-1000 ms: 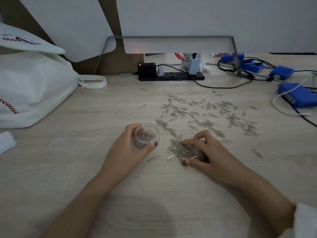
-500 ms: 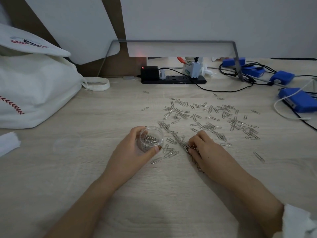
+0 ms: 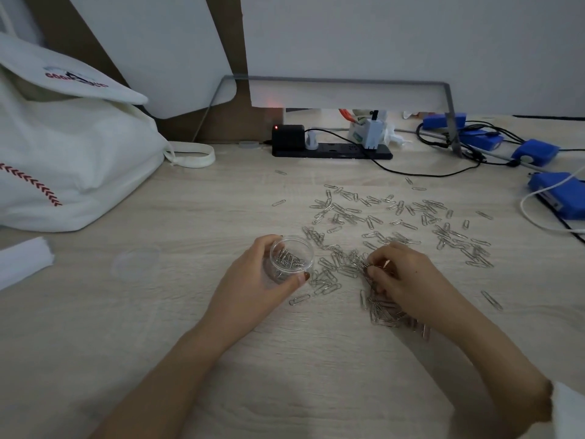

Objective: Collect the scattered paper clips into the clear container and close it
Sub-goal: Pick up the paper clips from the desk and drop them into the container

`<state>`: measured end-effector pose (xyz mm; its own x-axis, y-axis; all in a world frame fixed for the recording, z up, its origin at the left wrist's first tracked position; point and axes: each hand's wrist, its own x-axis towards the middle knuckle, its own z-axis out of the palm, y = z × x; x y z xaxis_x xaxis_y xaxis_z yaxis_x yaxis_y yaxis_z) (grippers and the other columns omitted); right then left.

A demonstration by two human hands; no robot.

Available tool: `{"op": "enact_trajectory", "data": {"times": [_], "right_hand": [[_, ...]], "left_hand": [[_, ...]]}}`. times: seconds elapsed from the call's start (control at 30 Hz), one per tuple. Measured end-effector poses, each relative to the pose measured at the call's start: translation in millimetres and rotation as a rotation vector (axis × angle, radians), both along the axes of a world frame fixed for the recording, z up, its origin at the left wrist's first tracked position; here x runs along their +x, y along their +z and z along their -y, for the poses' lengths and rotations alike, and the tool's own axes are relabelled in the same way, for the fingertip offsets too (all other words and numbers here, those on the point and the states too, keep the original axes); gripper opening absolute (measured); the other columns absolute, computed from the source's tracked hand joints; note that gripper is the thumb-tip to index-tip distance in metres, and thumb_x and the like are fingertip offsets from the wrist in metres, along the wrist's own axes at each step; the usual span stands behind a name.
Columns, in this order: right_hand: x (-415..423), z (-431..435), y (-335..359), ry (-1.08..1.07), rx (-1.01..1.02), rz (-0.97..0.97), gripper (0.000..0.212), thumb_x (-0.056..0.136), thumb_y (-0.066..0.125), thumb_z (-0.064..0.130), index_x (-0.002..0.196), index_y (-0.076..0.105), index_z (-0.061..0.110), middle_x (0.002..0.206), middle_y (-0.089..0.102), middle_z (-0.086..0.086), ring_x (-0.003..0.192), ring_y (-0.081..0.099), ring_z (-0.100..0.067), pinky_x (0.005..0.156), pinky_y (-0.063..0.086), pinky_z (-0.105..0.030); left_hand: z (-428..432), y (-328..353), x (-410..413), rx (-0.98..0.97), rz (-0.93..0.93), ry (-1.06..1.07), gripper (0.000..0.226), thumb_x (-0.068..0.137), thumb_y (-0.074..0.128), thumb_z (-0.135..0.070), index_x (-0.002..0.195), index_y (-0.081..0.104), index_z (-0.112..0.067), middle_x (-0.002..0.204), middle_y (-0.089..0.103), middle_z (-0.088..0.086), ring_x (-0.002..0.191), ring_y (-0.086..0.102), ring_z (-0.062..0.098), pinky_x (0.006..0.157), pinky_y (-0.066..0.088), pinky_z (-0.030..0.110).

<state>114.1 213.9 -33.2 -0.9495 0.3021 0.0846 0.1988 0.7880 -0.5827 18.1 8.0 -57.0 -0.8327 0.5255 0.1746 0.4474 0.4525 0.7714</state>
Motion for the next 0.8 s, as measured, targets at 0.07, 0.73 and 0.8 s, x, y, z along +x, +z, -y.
{"op": "enact_trajectory", "data": {"times": [0.07, 0.73, 0.8], "right_hand": [[1.0, 0.9, 6.7, 0.009, -0.134, 0.003, 0.013, 0.087, 0.055, 0.015, 0.076, 0.055, 0.021, 0.072, 0.057, 0.003, 0.059, 0.058, -0.008, 0.055, 0.046, -0.012], [-53.7, 66.8, 27.4, 0.261, 0.104, -0.093, 0.017, 0.085, 0.055, 0.01, 0.099, 0.065, 0.013, 0.097, 0.053, 0.001, 0.075, 0.046, -0.003, 0.071, 0.04, -0.013], [-50.1, 65.1, 28.3, 0.265, 0.072, -0.116, 0.017, 0.085, 0.056, 0.01, 0.098, 0.066, 0.017, 0.095, 0.054, 0.005, 0.072, 0.046, 0.003, 0.067, 0.039, -0.009]], "left_hand": [[-0.1, -0.2, -0.3, -0.002, 0.001, -0.004, 0.059, 0.072, 0.07, -0.05, 0.121, 0.042, -0.035, 0.117, 0.056, -0.02, 0.108, 0.051, -0.003, 0.079, 0.033, 0.003], [-1.8, -6.6, -5.8, 0.01, -0.015, -0.063, 0.06, 0.071, 0.072, -0.047, 0.123, 0.044, -0.031, 0.117, 0.06, -0.015, 0.111, 0.054, 0.004, 0.093, 0.045, 0.033], [-1.9, -7.1, -6.0, 0.013, -0.023, -0.061, 0.06, 0.072, 0.072, -0.047, 0.123, 0.044, -0.032, 0.117, 0.06, -0.016, 0.11, 0.054, 0.002, 0.092, 0.046, 0.031]]}}
